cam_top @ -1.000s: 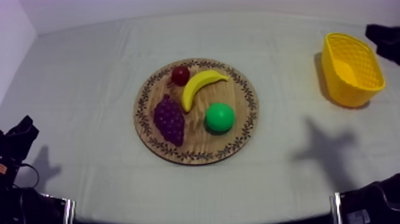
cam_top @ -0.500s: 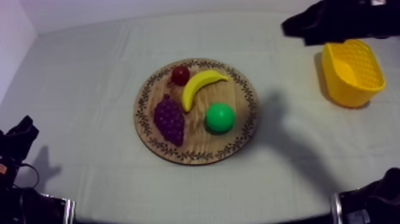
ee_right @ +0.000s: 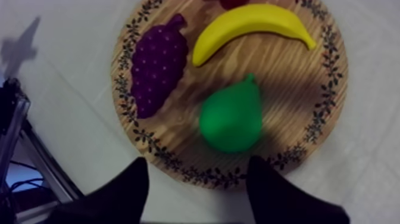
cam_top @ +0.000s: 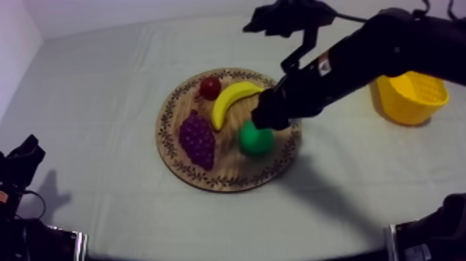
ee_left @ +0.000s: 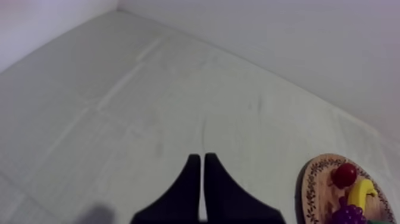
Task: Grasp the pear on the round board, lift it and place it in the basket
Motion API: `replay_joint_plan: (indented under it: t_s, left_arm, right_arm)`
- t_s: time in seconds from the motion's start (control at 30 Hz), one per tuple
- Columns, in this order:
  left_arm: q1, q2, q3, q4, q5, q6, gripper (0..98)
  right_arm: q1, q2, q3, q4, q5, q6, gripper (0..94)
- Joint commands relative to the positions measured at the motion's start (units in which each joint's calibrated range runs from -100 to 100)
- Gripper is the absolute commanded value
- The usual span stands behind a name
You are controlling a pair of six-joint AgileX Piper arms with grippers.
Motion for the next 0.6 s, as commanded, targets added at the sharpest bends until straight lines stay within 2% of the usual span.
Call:
replay_joint_plan:
  t_s: [0.0,0.3,0.57]
  left_arm:
    - [-0.02,0.02,0.02,0.00,0.05,0.00,0.1]
    - [-0.02,0.02,0.02,0.00,0.05,0.00,0.1]
    - [-0.02,0.02,0.02,0.00,0.05,0.00,0.1]
  right_arm:
    - [-0.03,2.01,-0.11,0.37,-0.21,-1.44,56.2]
    - [-0.65,9.31,-2.46,3.40,-0.68,-3.27,72.2]
    - [-0.73,15.24,-4.95,5.03,-0.38,-4.23,78.3]
